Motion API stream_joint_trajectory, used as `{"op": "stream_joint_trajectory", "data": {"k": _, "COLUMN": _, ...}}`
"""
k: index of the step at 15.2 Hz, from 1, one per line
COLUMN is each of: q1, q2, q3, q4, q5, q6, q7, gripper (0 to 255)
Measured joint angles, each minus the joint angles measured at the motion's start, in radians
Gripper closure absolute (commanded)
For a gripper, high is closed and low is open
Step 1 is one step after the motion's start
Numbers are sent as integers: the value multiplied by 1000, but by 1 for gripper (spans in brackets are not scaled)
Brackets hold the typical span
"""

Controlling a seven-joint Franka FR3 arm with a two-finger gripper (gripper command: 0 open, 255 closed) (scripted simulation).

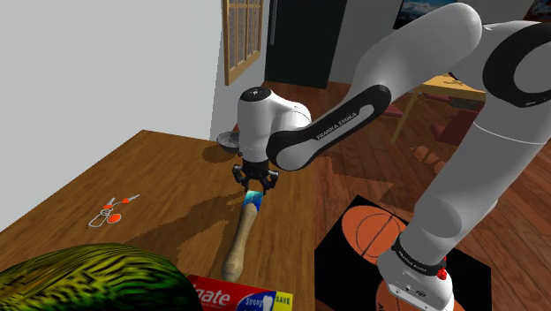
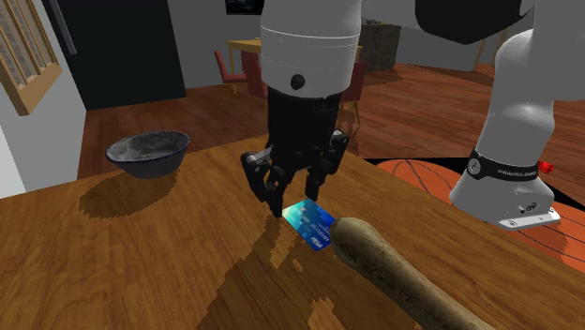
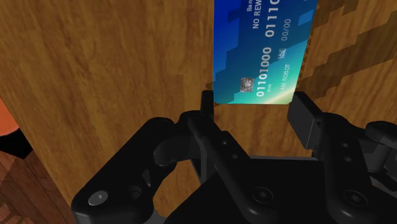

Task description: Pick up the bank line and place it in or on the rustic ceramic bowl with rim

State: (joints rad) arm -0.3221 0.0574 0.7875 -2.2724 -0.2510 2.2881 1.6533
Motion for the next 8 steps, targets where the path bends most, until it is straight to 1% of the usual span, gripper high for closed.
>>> {"op": "stream_joint_trajectory", "data": {"k": 8, "q1": 1, "q2": 0, "q3": 0, "q4": 1, "q5": -3, "q6": -2, "q7": 3, "gripper": 255}}
